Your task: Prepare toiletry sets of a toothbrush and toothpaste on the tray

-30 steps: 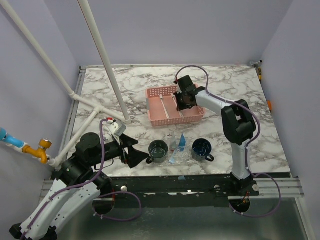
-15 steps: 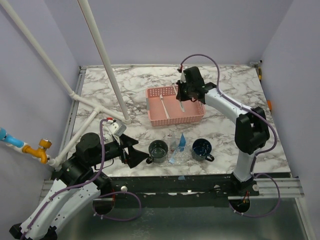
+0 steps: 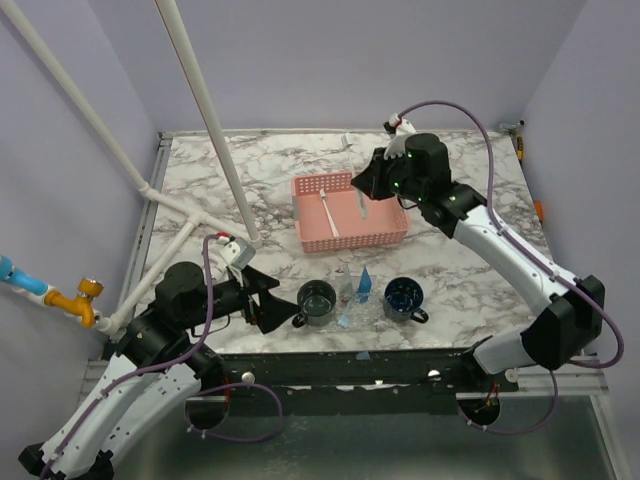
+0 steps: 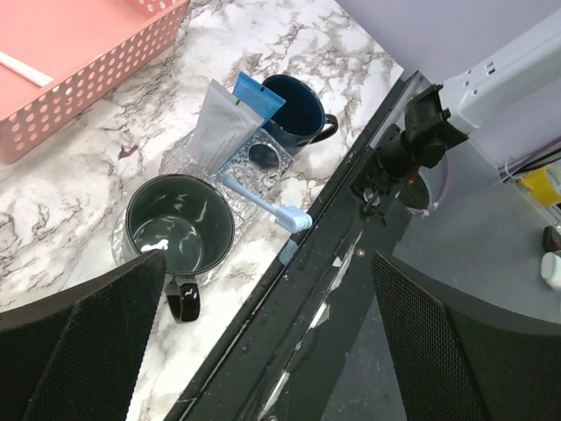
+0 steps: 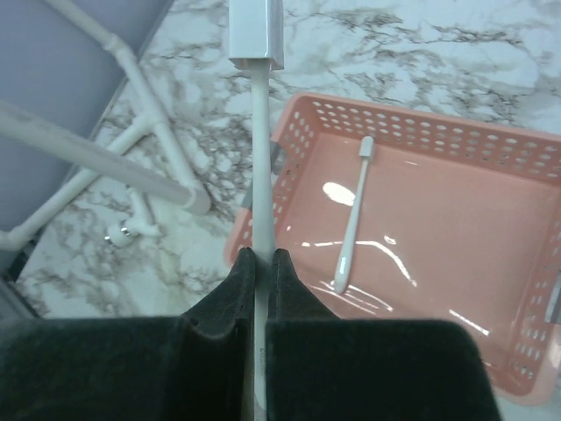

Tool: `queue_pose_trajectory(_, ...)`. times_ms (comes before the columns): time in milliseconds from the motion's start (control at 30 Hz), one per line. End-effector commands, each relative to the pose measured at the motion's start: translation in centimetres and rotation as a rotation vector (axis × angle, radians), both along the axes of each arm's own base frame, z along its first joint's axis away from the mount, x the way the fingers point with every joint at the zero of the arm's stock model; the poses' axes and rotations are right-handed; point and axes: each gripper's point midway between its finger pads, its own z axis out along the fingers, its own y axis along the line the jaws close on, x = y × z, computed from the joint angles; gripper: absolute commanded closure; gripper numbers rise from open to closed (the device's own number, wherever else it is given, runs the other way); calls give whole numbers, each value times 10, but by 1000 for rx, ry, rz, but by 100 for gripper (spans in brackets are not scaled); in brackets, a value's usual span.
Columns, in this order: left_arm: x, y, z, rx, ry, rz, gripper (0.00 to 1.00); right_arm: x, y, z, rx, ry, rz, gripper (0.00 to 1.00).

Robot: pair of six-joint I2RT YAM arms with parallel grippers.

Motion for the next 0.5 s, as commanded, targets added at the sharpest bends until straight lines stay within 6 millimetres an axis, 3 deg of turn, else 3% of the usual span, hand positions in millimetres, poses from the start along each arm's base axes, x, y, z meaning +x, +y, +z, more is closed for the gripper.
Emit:
queue_pose_trajectory(0, -2, -8, 30, -77, -21, -35, 1, -35, 12, 38, 170, -26, 80, 100)
queue_pose_trajectory(467, -9, -39, 93, -305, 8, -179, 1, -131, 29, 101, 560, -4, 335, 99)
